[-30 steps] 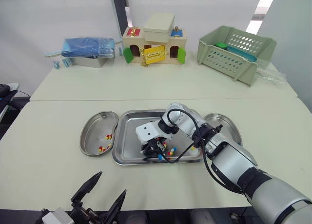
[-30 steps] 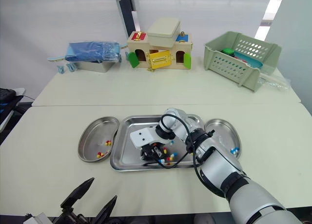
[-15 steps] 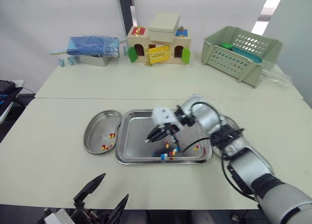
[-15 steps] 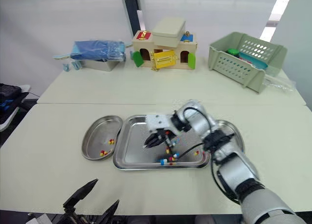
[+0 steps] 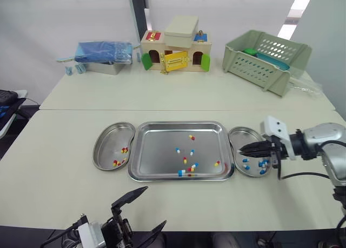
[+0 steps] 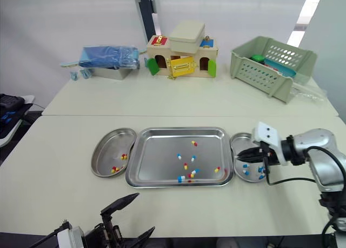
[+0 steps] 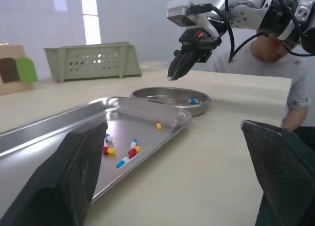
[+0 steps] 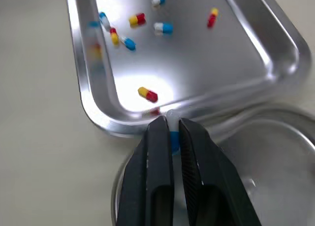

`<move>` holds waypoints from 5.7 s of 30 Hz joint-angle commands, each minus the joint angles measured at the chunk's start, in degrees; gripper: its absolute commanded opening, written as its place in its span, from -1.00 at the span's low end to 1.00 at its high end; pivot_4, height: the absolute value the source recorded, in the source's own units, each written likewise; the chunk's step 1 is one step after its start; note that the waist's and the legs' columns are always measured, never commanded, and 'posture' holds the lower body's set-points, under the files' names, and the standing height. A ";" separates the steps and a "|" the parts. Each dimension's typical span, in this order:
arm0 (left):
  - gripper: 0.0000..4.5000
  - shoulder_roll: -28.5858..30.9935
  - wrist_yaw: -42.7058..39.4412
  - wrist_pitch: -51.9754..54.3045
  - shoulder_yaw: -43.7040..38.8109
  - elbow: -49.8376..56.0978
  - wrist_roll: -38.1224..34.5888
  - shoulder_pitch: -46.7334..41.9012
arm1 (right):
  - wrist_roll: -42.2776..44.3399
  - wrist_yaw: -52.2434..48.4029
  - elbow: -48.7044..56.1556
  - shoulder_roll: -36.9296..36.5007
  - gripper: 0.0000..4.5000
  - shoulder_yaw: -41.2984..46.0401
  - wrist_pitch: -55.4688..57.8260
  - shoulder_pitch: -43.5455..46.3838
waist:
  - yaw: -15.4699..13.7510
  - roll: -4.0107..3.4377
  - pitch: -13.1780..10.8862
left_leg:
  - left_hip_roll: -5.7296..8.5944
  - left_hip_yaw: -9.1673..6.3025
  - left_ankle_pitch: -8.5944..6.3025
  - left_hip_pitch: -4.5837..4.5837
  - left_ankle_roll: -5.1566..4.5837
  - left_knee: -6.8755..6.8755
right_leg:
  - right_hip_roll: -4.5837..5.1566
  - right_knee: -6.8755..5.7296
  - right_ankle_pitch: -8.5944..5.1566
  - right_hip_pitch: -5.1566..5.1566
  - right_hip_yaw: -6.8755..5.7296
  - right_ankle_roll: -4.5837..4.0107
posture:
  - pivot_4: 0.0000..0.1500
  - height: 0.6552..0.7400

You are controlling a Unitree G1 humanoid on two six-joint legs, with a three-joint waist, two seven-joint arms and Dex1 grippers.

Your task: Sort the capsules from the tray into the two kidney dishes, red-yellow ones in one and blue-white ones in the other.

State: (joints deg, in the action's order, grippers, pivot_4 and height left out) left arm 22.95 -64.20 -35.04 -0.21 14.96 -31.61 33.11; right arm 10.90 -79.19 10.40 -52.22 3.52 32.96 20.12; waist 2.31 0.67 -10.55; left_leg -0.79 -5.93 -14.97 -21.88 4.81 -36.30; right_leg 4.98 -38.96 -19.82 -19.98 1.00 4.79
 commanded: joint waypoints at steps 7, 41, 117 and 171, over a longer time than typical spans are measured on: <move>1.00 1.73 -3.21 0.15 -0.02 -1.23 -2.81 -2.01 | 1.64 6.23 -1.97 -1.91 -0.99 2.85 -4.16 -4.80 | -0.12 0.01 0.00 | 0.00 0.00 0.00 -0.02 0.01 -0.02 | 0.01 0.02 0.00 0.03 0.00 0.00 | 1.00 1.00; 1.00 9.56 11.80 11.70 -21.61 -0.87 -3.05 1.78 | 11.08 -3.88 -25.50 -4.53 0.97 14.24 -25.64 -9.74 | -0.46 0.11 -0.06 | -0.01 -0.05 0.00 0.10 0.01 -0.02 | 0.02 0.09 0.00 0.27 -0.11 0.01 | 1.00 1.00; 1.00 -19.83 5.35 3.29 -14.57 7.60 4.75 10.61 | 5.14 32.03 6.98 22.68 0.97 -31.06 17.95 22.05 | 0.51 0.25 0.02 | 0.02 0.10 0.00 -0.24 0.02 0.00 | 0.06 0.21 0.03 -0.18 0.13 0.02 | 1.00 1.00; 1.00 -8.76 16.35 -7.20 -4.30 0.32 4.30 12.39 | -7.73 40.32 -3.32 37.05 0.05 -37.89 20.69 24.21 | 2.68 0.22 0.15 | 0.01 1.15 -0.35 -0.71 -0.48 -0.67 | 0.04 -0.40 0.30 -1.30 1.17 0.33 | 1.00 1.00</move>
State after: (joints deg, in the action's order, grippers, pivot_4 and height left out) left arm 13.76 -48.12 -41.78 -4.78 14.09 -27.20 44.69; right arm 3.01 -38.60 4.77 -15.43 -35.95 53.82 43.40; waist 4.99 0.89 -10.40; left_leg -0.78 -4.78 -15.32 -22.59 4.33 -36.97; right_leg 5.02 -39.37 -19.52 -21.28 2.16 5.12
